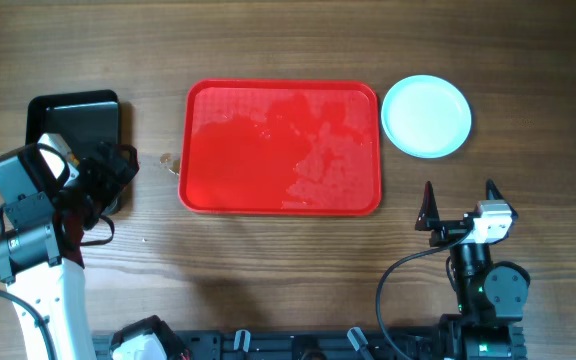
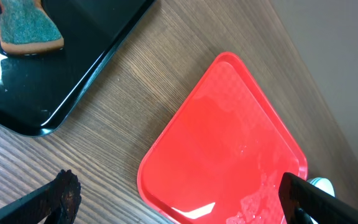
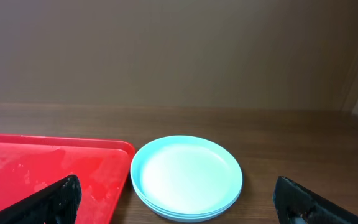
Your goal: Clean dirty plates on tray and stack at the side
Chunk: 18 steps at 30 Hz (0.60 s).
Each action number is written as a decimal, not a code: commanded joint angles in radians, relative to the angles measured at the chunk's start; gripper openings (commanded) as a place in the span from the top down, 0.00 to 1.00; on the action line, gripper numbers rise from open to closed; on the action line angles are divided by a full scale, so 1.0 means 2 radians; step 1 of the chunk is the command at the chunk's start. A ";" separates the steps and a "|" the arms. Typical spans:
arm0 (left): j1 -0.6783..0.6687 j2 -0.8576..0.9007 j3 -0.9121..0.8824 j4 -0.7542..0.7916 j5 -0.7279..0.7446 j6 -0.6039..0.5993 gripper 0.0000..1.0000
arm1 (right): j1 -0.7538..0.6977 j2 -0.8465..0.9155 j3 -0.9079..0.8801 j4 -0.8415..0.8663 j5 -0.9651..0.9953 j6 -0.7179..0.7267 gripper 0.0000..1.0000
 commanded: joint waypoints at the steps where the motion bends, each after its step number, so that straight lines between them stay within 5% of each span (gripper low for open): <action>1: 0.001 -0.023 -0.002 0.001 0.008 -0.001 0.00 | 0.002 -0.007 -0.001 0.000 0.007 -0.006 0.00; 9: -0.031 -0.104 -0.002 0.001 0.008 -0.001 0.00 | 0.002 -0.007 -0.001 0.000 0.007 -0.006 0.00; 18: -0.141 -0.203 -0.002 -0.024 -0.035 0.018 0.00 | 0.002 -0.007 -0.001 0.000 0.007 -0.006 0.00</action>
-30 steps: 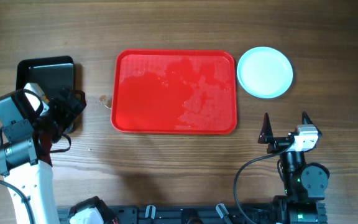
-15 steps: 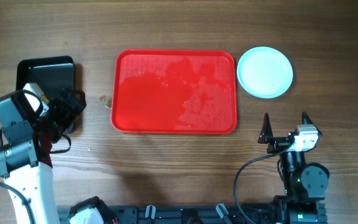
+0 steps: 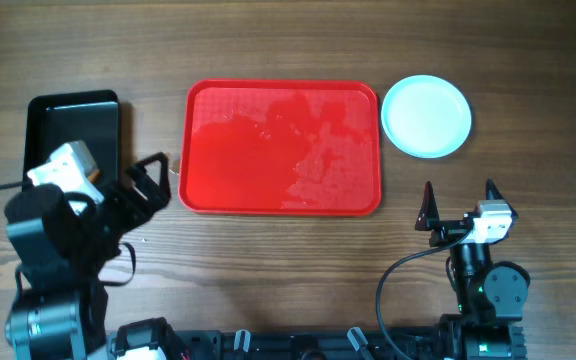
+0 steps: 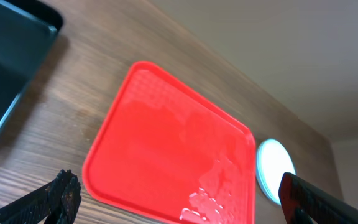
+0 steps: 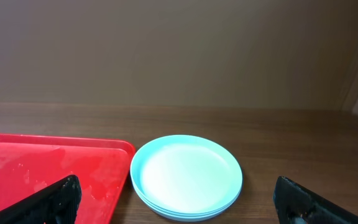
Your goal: Clean dirty plates on tray and stack at the side
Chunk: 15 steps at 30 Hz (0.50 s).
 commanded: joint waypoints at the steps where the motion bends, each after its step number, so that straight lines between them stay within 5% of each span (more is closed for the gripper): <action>1: -0.043 -0.046 -0.004 -0.027 -0.042 0.013 0.00 | 0.002 -0.007 -0.001 0.001 0.007 -0.006 0.00; 9: -0.103 -0.212 -0.113 0.050 -0.063 0.117 0.00 | 0.002 -0.007 -0.001 0.001 0.007 -0.006 0.00; 15: -0.091 -0.315 -0.242 0.145 -0.063 0.117 0.00 | 0.002 -0.007 -0.001 0.001 0.007 -0.006 0.00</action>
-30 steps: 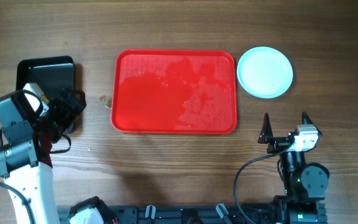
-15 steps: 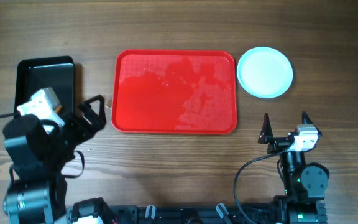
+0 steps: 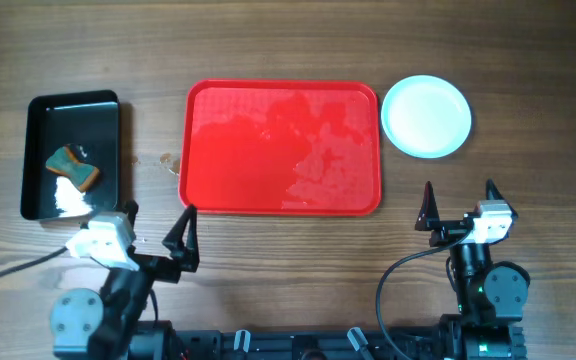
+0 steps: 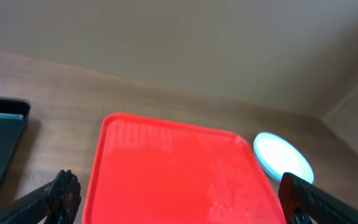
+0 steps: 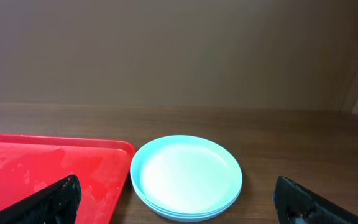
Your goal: Clean dirty plates on tray and stack at the side
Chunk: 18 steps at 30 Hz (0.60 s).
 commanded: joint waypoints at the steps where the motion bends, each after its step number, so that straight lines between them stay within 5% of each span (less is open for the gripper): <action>1: 0.012 -0.037 -0.068 0.052 -0.007 0.018 0.00 | 0.002 -0.006 -0.001 0.001 0.007 -0.006 0.00; 7: 0.013 -0.048 -0.166 0.185 -0.011 0.018 0.00 | 0.002 -0.006 -0.001 0.001 0.007 -0.006 0.00; 18: 0.014 -0.062 -0.254 0.294 -0.091 0.017 0.00 | 0.002 -0.006 -0.001 0.001 0.007 -0.006 0.00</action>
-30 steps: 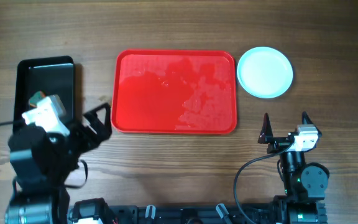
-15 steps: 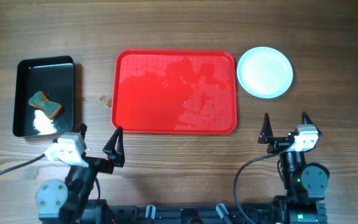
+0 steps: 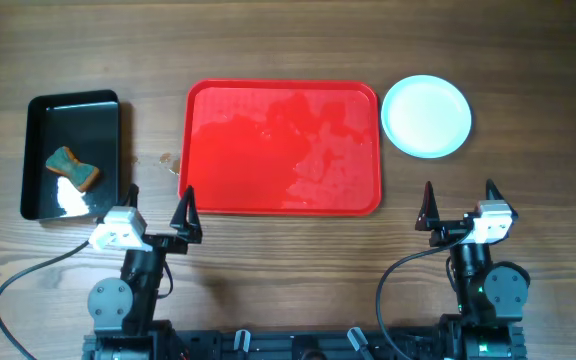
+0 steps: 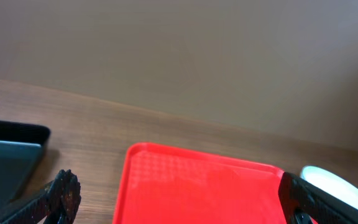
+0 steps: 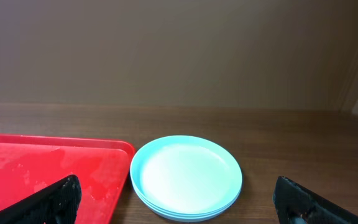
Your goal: Clean dirty plates on tray and stack at the side
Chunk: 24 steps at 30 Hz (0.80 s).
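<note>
The red tray (image 3: 282, 148) lies mid-table, wet and bare of plates. A stack of pale blue plates (image 3: 426, 116) sits on the wood to its right, also in the right wrist view (image 5: 186, 177). My left gripper (image 3: 158, 209) stands open near the front edge, left of the tray's near corner, holding nothing. My right gripper (image 3: 458, 202) stands open near the front right, below the plates, empty. In the left wrist view the tray (image 4: 201, 190) lies ahead between the fingertips (image 4: 61, 196).
A black tray (image 3: 72, 154) at the left holds a green-and-orange sponge (image 3: 72, 167) and some white foam. A small stain marks the wood left of the red tray.
My left arm has shifted a little right and settled at its front position, fingers pointing toward the tray. The right arm, plates, tray and sponge are unchanged.
My left gripper was open over the black tray with the sponge lying below it. It then stood between the black and red trays, then near the front edge, and now rests there. The right arm stayed parked throughout.
</note>
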Each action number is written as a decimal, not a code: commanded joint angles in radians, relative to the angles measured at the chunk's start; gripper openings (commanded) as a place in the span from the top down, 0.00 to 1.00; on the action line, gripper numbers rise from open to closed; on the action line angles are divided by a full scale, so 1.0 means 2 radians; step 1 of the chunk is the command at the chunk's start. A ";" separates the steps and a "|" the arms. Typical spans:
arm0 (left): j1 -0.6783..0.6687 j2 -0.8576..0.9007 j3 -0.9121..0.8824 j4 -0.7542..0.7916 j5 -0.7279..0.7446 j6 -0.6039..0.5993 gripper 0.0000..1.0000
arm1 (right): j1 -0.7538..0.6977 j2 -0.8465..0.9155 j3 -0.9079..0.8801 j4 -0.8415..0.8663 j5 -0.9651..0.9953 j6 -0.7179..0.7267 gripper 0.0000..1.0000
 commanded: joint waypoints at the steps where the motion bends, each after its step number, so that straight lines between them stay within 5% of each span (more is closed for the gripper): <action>1: 0.004 -0.006 -0.029 0.025 -0.043 0.008 0.00 | 0.002 -0.006 -0.001 0.001 0.007 -0.006 0.00; 12: 0.046 -0.006 -0.029 -0.026 -0.045 0.025 0.00 | 0.002 -0.006 -0.001 0.001 0.007 -0.006 0.00; 24: 0.033 -0.006 -0.029 -0.026 -0.032 0.128 0.00 | 0.002 -0.006 -0.001 0.001 0.007 -0.006 0.00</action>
